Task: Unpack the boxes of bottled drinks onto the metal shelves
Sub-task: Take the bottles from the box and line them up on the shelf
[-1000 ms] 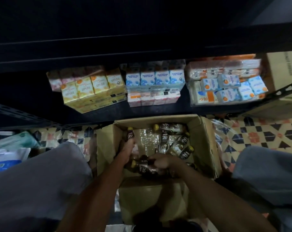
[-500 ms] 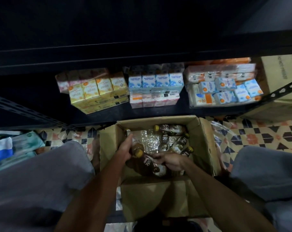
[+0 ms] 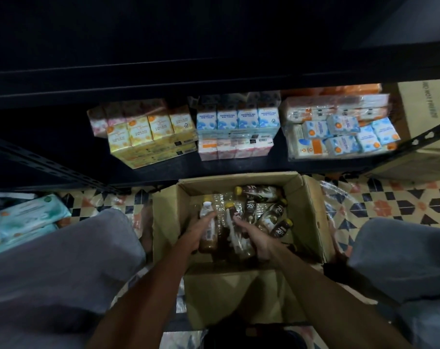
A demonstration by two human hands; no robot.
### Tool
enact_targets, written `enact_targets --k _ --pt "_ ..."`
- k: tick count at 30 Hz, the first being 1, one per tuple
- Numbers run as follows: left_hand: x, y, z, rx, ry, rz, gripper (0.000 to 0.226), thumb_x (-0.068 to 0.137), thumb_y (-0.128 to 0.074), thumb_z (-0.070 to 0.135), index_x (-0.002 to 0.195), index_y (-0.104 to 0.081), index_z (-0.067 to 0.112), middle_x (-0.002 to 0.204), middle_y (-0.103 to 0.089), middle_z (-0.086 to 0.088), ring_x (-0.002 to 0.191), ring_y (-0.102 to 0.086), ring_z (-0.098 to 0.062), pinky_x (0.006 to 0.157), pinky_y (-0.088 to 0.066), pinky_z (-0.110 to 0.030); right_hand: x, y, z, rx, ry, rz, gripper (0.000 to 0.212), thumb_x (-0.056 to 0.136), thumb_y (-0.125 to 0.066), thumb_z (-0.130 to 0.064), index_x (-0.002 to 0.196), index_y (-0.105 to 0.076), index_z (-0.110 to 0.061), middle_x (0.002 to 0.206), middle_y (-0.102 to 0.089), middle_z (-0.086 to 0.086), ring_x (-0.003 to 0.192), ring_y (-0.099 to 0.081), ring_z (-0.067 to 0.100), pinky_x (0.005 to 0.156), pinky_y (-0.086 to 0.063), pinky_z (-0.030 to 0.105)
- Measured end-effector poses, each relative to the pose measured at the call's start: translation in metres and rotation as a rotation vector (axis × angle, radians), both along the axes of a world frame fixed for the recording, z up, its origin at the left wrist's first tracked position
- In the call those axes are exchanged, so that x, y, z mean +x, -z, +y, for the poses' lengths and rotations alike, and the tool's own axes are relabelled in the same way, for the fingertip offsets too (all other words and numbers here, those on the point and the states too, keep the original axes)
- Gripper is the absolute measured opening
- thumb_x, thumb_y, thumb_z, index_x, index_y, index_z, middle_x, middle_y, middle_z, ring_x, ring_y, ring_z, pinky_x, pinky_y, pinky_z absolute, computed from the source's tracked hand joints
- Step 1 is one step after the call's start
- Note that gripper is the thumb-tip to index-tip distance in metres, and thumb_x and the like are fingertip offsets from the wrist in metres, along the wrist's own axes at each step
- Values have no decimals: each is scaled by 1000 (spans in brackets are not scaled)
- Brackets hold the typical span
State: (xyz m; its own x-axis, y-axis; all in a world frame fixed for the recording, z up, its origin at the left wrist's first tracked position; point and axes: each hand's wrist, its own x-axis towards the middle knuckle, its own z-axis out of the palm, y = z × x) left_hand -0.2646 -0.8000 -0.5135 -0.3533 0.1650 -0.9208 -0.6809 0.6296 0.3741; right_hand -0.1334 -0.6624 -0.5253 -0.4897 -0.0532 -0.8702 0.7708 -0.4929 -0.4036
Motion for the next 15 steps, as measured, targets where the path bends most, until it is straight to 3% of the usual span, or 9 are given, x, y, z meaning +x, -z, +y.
enact_targets --k 2,4,5,7,9,10,12,15 --pt "9 9 -1 -11 67 84 64 87 -65 57 134 -51 16 125 -59 -10 95 -58 -19 64 -45 -28 -4 5 -8 137 -97 -30 110 56 -75 -85 146 -47 -29 148 -52 7 132 -52 30 109 -43 53" --pt "15 9 1 20 71 163 53 88 -68 49 128 -56 17 126 -62 -8 95 -61 -18 73 -48 -31 -2 19 -13 212 -87 -26 131 44 -86 -76 154 -34 -28 153 -47 7 135 -48 30 109 -43 48" --pt "18 6 1 38 74 193 43 89 -68 44 123 -57 19 120 -63 -3 90 -60 -15 76 -49 -32 -1 21 -15 225 -84 -32 125 48 -89 -66 154 -34 -28 151 -49 7 132 -50 29 106 -46 46" --pt "23 1 3 57 81 207 44 91 -69 39 128 -55 21 109 -58 3 87 -57 -12 79 -49 -32 0 4 -19 234 -61 -27 84 69 -83 -42 143 -48 -24 140 -57 7 122 -56 25 94 -49 38" --pt "26 -7 3 70 90 220 54 85 -72 47 130 -54 23 117 -59 7 95 -61 -13 82 -51 -33 4 -8 -19 236 -20 12 41 83 -72 -22 123 -63 -20 121 -68 4 111 -62 21 82 -49 32" --pt "26 -6 3 70 91 227 64 79 -75 54 131 -55 22 122 -62 5 100 -63 -16 84 -54 -36 6 -15 -18 240 -1 22 32 85 -69 -17 117 -65 -18 112 -71 4 104 -66 21 79 -50 32" --pt "29 -14 0 69 126 243 66 74 -78 56 126 -58 22 119 -66 0 102 -67 -21 85 -57 -40 12 -29 -17 233 43 35 33 82 -69 -15 115 -67 -13 105 -76 8 97 -72 27 83 -58 40" --pt "32 -33 4 121 128 270 43 79 -80 39 114 -67 15 98 -75 -1 88 -73 -20 82 -60 -40 15 -41 -13 248 62 76 45 71 -72 -16 115 -70 -11 104 -77 13 99 -73 35 95 -56 53"
